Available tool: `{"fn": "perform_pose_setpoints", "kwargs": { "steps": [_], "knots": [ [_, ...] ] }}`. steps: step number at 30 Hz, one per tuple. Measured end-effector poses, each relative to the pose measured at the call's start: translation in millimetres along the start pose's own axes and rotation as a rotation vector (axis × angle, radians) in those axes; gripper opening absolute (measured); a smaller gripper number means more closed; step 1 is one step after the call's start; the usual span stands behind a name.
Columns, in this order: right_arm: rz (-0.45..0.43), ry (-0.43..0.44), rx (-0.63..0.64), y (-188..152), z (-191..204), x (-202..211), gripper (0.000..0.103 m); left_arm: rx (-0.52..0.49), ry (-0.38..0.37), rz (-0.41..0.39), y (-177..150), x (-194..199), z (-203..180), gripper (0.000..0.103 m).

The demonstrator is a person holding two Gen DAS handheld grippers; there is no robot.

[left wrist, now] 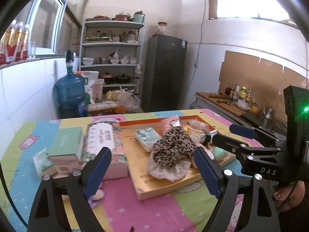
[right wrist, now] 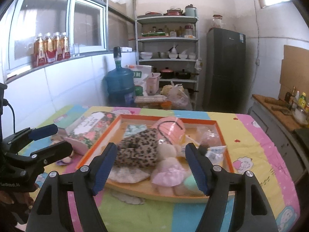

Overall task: Organize soft objects
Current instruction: 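Withdraw both open grippers from the box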

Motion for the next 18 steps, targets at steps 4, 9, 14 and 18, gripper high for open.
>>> {"fn": "perform_pose_setpoints", "kwargs": {
  "steps": [4, 9, 14, 18],
  "knots": [
    [-0.004, 0.022, 0.0, 1, 22, 5, 0.075, -0.003, 0.029, -0.014, 1, 15, 15, 0.087],
    [-0.009, 0.046, -0.014, 1, 48, 7, 0.075, -0.004, 0.073, -0.021, -1, 35, 37, 0.087],
    [-0.01, 0.057, -0.042, -1, 73, 7, 0.075, 0.004, 0.113, -0.014, -5, 52, 62, 0.087],
    [-0.014, 0.059, -0.033, -2, 94, 7, 0.075, 0.014, 0.145, -0.009, -10, 66, 82, 0.087]
  ]
}}
Point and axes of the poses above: each gripper's, at about its wrist camera, not at the fingertips, and x roughly against the way its jaws point, z to its left, y to its top, the point moved 5 cm from there along -x, roughly the way its jaws point, and after that the axes turned 11 degrees about -z, right-handed, at the moved point
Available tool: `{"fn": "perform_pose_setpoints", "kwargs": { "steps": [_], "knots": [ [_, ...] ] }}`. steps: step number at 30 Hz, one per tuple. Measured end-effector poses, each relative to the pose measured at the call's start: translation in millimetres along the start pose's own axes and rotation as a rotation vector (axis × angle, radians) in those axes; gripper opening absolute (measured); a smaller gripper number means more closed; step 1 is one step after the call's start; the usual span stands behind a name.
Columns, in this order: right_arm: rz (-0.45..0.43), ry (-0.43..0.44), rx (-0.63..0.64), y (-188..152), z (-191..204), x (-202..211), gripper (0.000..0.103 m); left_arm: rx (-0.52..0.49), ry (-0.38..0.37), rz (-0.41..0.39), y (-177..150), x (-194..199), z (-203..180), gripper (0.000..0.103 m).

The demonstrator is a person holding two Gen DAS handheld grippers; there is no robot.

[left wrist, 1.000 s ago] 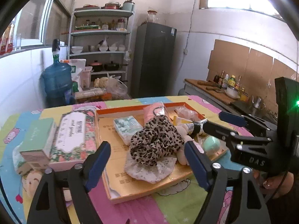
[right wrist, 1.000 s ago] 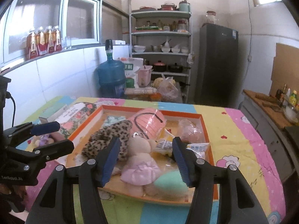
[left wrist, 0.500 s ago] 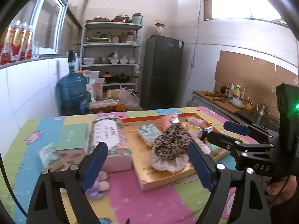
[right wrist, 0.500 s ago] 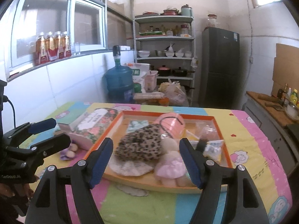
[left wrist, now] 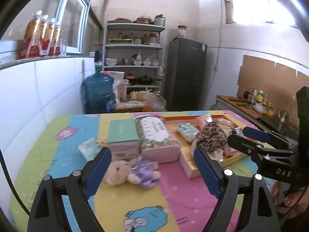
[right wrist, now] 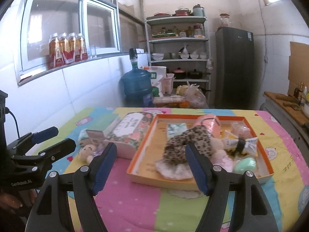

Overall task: Organize soft objects
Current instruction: 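Withdraw both open grippers from the box, then move the left gripper to the white wipes pack while the right moves to the purple-dressed teddy bear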

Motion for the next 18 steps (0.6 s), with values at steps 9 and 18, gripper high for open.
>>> {"fn": "perform_pose_setpoints", "kwargs": {
  "steps": [9, 18],
  "knots": [
    [0.005, 0.021, -0.001, -6, 45, -5, 0.075, 0.022, 0.061, -0.002, -7, 17, 48, 0.087],
    [0.069, 0.033, 0.004, -30, 81, -31, 0.075, 0.08, 0.147, 0.001, -19, 25, 104, 0.087]
  ]
}}
Point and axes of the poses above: each gripper's, at about its wrist camera, not at the fingertips, and x roughly against the way its jaws point, z to its left, y to its top, the point moved 5 cm from there along -x, roughly the way its jaws point, and after that the axes turned 11 degrees about -z, right-handed, at the moved point
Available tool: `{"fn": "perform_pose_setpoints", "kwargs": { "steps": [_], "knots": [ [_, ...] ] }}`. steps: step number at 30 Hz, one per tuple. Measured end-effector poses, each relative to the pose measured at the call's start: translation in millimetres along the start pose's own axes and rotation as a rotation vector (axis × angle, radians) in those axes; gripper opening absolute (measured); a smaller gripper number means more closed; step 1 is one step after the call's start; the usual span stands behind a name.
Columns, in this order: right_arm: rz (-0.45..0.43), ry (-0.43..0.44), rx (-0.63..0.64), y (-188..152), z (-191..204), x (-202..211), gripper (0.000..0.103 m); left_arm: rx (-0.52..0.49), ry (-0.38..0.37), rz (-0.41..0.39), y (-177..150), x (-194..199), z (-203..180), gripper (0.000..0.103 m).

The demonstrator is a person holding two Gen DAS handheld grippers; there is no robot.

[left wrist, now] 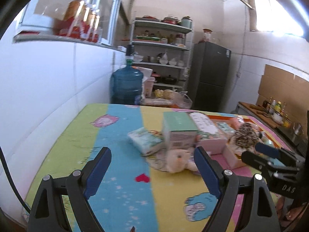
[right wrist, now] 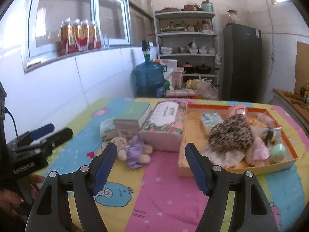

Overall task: Organize soft objects
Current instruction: 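Move the left gripper to the white wipes pack while the right moves to the purple-dressed teddy bear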

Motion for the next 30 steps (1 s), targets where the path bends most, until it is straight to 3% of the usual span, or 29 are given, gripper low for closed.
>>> {"fn": "perform_pose_setpoints", "kwargs": {
  "steps": [5, 15, 24, 30],
  "knots": [
    [0.07, 0.023, -0.012, -17, 13, -32, 0.075, 0.015, 0.029, 0.01, -3, -7, 26, 0.087],
    [0.218, 0.051, 0.001, -35, 23, -103, 0.075, 0.031, 0.016, 0.031, 6, -32, 49, 0.087],
    [0.319, 0.125, 0.131, -45, 46, -126, 0.076, 0.034, -0.006, 0.08, 5, -59, 51, 0.087],
    [0.318, 0.141, 0.158, -43, 53, -133, 0.076, 0.058, -0.03, 0.171, 7, -103, 50, 0.087]
  ]
}}
Point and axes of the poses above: each gripper's, at about its wrist camera, not at the fingertips, and x roughly against the way its jaws point, z to its left, y to its top, the point moved 5 cm from there along -x, roughly the way its jaws point, and after that the axes turned 11 degrees about -z, right-handed, at the moved point
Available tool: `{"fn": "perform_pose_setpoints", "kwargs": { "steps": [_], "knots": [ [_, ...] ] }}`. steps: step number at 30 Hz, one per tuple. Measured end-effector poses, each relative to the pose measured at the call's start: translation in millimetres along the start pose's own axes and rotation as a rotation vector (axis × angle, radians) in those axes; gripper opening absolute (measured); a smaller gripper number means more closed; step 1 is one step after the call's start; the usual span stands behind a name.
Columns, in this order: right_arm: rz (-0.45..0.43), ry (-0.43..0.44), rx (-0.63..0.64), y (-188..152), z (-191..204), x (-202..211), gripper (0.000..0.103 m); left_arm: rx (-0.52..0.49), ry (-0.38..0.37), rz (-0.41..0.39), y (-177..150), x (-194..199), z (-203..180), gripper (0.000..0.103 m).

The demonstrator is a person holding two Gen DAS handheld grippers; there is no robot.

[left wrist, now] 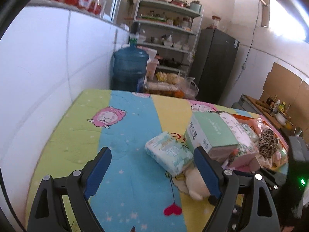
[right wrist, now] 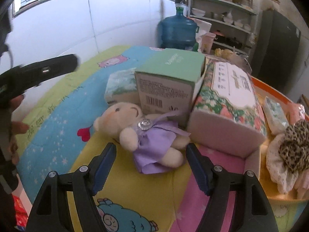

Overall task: Organize soft objects
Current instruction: 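Move the left gripper to the white wipes pack while the right moves to the purple-dressed teddy bear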

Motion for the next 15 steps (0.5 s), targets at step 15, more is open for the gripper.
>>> {"fn": "perform_pose_setpoints", "kwargs": {
  "steps": [15],
  "knots": [
    [-0.005, 0.133, 0.01, -21, 21, 28, 0.039, 0.017, 0.098, 0.165, -17, -79, -13, 0.087]
  ]
}}
Point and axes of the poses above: each gripper's, at about its wrist camera, not at the fingertips, and x roughly against the way its jaws point, z to its left, y to its top, the point moved 5 cm from there along -x, roughly the way its jaws point, and after that the axes turned 11 degrees about -z, right-handed, at the moved point
